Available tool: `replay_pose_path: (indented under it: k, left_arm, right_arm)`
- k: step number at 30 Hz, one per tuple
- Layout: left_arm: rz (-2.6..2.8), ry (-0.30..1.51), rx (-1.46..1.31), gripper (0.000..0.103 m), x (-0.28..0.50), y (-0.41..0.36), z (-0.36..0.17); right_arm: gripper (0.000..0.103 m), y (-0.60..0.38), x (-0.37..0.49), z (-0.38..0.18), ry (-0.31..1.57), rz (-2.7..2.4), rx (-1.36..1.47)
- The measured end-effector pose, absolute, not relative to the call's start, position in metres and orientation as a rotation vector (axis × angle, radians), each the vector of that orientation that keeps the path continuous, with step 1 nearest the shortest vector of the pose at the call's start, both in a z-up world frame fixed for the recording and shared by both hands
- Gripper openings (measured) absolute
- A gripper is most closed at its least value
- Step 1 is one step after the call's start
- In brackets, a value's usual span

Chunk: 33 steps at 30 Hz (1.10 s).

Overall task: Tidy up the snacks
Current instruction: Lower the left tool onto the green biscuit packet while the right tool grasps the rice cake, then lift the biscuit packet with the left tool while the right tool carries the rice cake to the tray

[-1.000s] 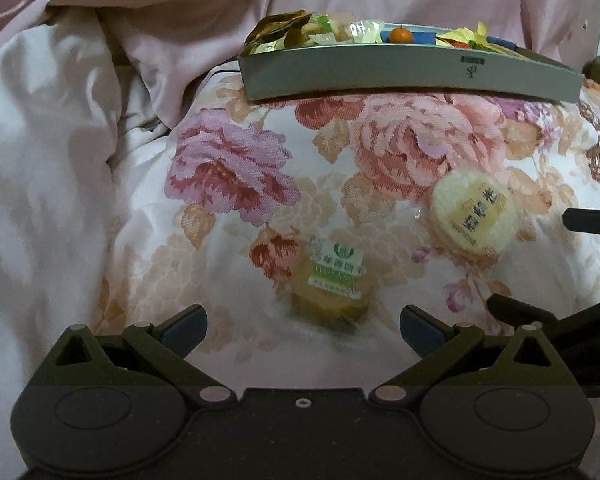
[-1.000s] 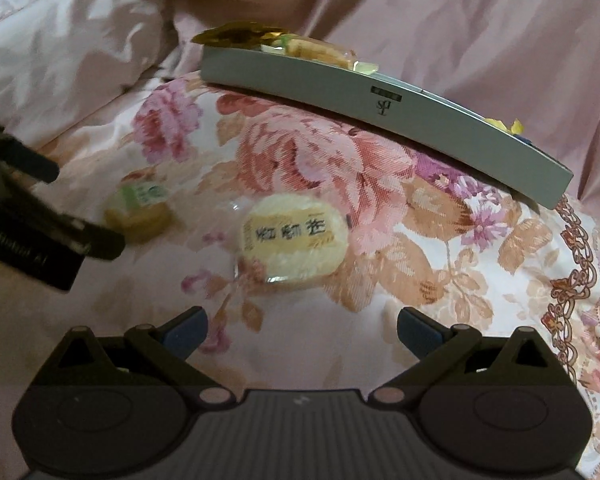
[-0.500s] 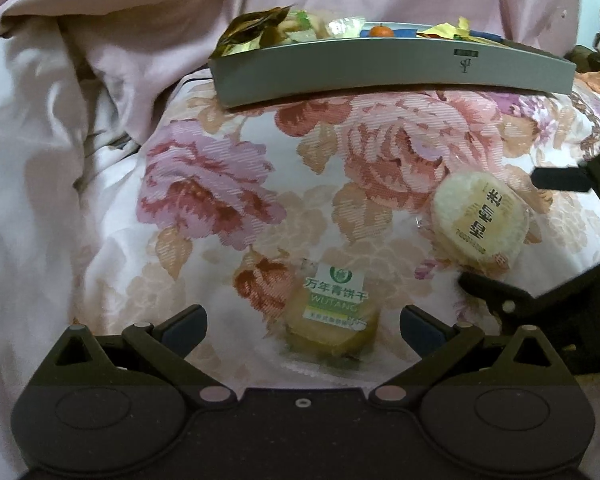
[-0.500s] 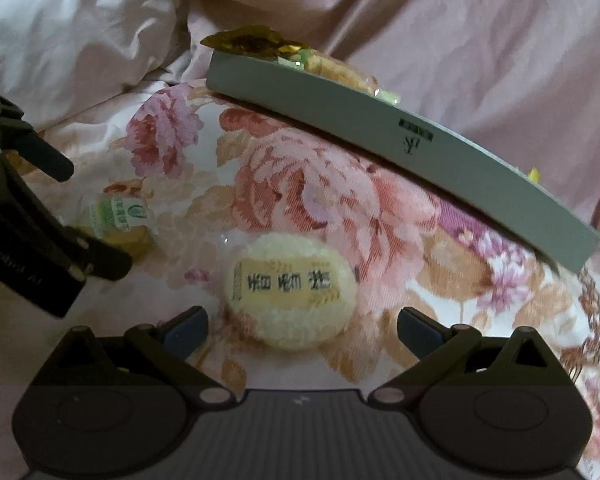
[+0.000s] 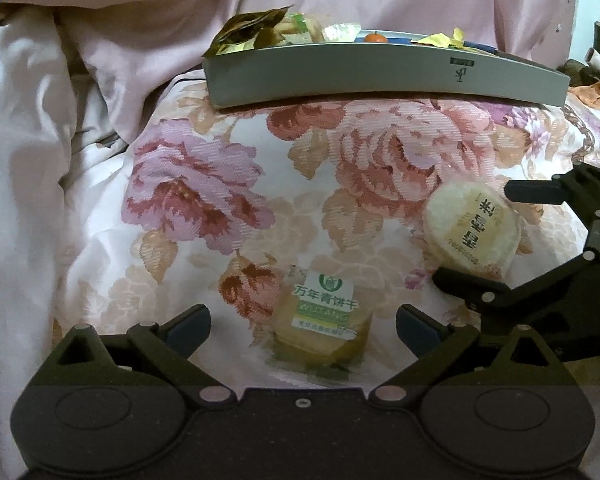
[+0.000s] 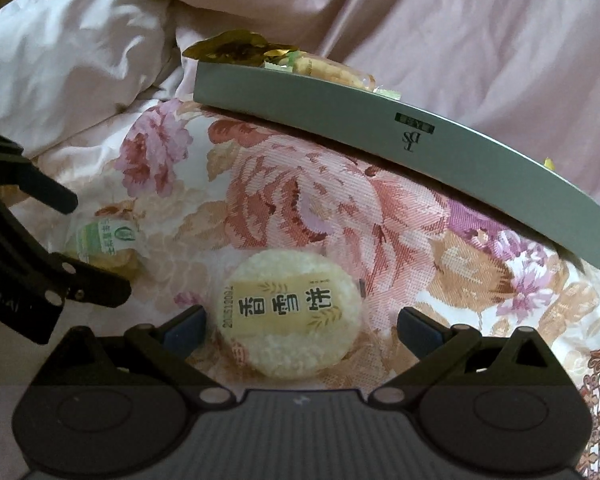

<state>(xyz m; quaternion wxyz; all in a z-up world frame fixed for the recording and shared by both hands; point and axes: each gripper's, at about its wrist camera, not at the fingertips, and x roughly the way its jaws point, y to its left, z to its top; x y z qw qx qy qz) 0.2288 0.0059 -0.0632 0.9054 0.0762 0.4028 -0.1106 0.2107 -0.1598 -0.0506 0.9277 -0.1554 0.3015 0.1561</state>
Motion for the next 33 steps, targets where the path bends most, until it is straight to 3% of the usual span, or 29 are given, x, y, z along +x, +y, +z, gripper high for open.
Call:
replay_pose_path:
  k: [12,16,20,26,33]
  left_arm:
    - [-0.278,0.852,0.133,0.083,0.228,0.004,-0.066]
    - [-0.273,0.851,0.128,0.076,0.229,0.005,-0.066]
    - [-0.248,0.849,0.111,0.062,0.231,0.008,-0.066]
    - [-0.232,0.859,0.136,0.052,0.230,0.004,-0.063]
    - [-0.241,0.862,0.077,0.051,0.228,0.004,-0.059]
  right_arm:
    - [0.101,-0.163,0.215,-0.054,0.620,0.327,-0.272]
    - [0.096,-0.163,0.215,-0.055,0.618,0.344,-0.263]
    - [0.089,-0.161,0.214,-0.054,0.624,0.356,-0.251]
    - [0.080,-0.158,0.213,-0.052,0.633,0.365,-0.251]
    - [0.076,-0.147,0.201,-0.051,0.575,0.338,-0.360]
